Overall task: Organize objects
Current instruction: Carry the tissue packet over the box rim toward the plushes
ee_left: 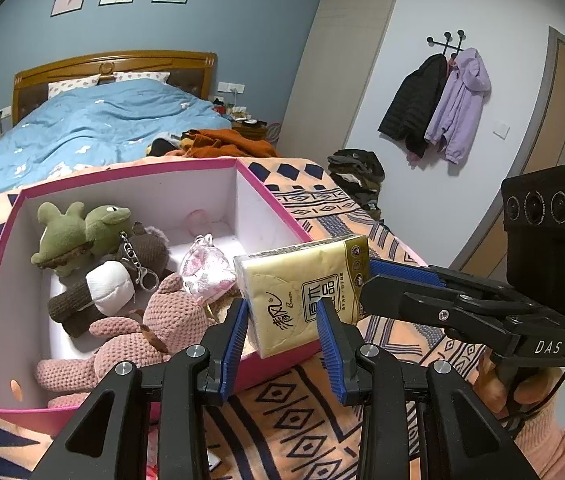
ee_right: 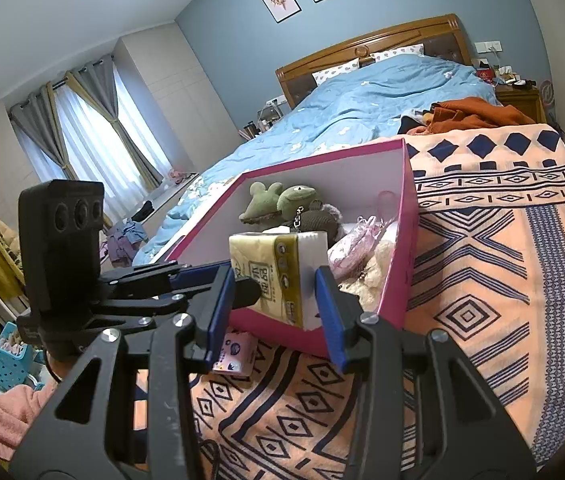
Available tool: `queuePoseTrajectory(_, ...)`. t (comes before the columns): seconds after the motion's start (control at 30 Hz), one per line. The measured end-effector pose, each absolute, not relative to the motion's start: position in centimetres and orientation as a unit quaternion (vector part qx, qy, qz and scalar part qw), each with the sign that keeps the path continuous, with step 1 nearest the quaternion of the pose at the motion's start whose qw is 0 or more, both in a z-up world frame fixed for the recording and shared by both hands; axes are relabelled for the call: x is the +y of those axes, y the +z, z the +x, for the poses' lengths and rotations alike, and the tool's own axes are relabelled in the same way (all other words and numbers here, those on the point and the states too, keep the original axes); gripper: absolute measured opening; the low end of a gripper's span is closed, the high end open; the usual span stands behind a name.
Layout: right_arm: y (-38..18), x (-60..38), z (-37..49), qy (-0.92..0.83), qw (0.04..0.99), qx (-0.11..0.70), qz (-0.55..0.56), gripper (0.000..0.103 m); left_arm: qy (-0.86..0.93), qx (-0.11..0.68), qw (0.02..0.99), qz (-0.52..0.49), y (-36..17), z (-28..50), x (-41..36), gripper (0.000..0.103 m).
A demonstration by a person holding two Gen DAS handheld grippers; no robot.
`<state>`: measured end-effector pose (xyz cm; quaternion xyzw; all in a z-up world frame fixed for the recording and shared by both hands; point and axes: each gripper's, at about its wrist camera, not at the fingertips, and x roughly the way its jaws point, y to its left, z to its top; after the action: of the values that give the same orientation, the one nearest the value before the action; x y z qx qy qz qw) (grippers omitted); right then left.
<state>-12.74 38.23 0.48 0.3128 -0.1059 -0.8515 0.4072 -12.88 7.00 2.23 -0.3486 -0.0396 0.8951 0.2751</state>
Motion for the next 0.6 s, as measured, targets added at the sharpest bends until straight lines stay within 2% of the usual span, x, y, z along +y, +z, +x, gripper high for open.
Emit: queuePoseTrajectory(0.6, -0.4, 37.7, -14.5, -0.849, 0.396, -0.116, 0.33, 0.045, 0.896, -0.03, 0.259, -0.361, 1.4, -14.5, 7.2, 0.035)
